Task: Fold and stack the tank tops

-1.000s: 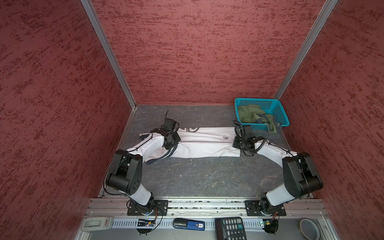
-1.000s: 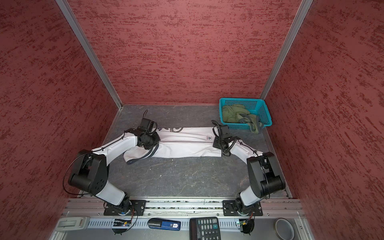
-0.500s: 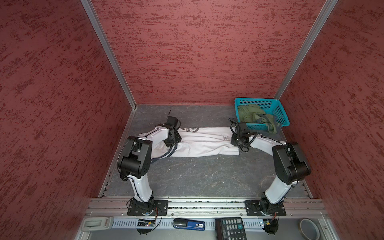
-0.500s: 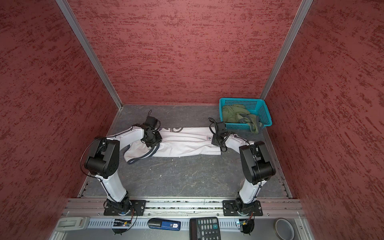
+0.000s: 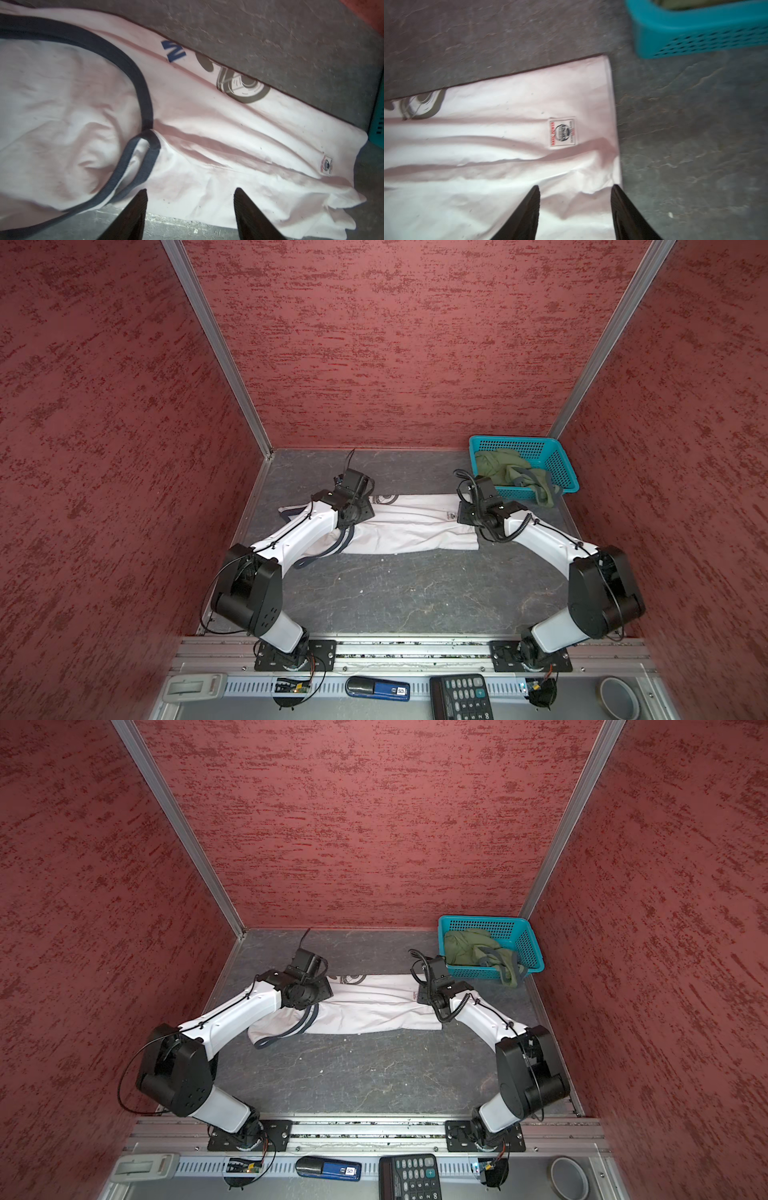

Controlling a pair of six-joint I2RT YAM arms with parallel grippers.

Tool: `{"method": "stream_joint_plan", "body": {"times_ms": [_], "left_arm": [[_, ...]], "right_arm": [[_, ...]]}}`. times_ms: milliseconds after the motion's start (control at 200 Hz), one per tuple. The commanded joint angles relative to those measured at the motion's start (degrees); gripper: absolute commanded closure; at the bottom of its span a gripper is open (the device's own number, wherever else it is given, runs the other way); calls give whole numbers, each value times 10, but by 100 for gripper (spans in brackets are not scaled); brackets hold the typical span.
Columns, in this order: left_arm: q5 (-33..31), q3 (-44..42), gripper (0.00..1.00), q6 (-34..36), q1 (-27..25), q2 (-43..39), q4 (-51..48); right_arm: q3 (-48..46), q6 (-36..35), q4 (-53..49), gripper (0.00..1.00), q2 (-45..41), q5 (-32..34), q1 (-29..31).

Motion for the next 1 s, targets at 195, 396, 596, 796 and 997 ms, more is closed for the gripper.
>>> {"method": "stream_joint_plan", "body": {"times_ms": [195, 396, 596, 796, 997], "left_arm": [[58, 11, 37, 11, 6, 122, 57], [63, -29, 35, 2, 42, 139, 67], [85, -81, 29, -6, 23, 114, 89], [86, -92, 21, -16, -7, 47, 65], [-7, -154, 11, -65, 12, -136, -41]], "right_arm": [[-20, 48, 65, 43, 76, -87, 23], [-44, 65, 45, 41, 115, -56, 1], [-100, 80, 29, 40, 88, -33, -35], [-144, 94, 24, 39, 39, -18, -59], [-146, 87, 28, 39, -7, -21, -62]]}}
